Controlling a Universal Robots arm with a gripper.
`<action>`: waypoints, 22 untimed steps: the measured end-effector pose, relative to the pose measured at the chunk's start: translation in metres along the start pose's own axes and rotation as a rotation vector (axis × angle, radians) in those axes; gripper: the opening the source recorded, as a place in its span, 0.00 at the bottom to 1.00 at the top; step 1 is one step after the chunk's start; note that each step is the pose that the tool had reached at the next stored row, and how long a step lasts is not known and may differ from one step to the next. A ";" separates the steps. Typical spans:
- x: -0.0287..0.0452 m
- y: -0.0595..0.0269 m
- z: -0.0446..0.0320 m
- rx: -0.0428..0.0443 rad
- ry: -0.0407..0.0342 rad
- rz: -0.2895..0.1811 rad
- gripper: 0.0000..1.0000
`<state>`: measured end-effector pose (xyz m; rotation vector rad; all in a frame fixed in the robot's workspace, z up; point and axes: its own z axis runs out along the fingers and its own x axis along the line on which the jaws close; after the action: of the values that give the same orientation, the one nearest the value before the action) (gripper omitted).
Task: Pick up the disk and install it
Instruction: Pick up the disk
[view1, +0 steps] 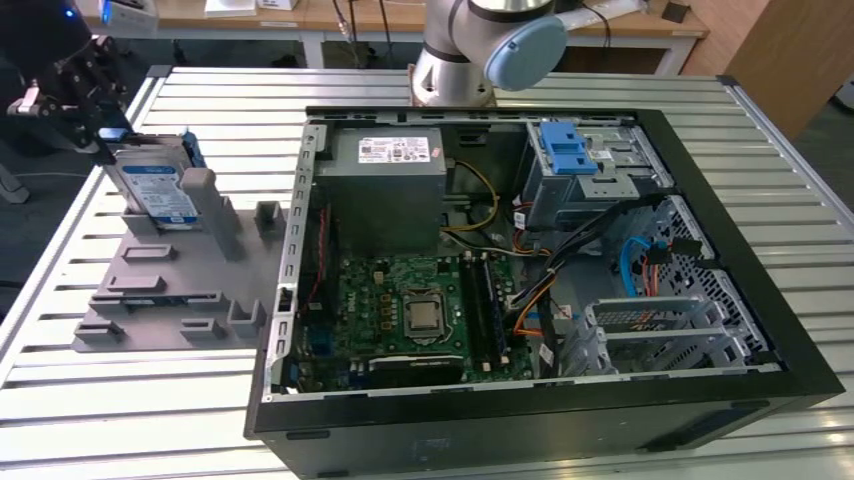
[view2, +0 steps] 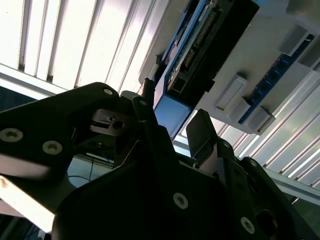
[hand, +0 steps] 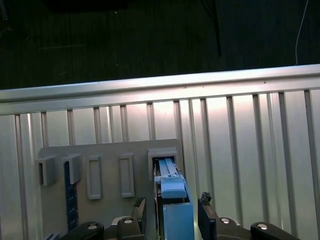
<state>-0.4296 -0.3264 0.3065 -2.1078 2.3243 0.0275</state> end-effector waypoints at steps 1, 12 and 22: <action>-0.0004 0.0000 0.0006 -0.0003 0.0000 0.000 0.53; -0.0020 0.0001 0.0088 -0.0093 0.0032 0.000 0.53; -0.0019 0.0000 0.0157 -0.0093 0.0033 -0.003 0.53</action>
<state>-0.4296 -0.3243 0.2907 -2.1166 2.3279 0.0349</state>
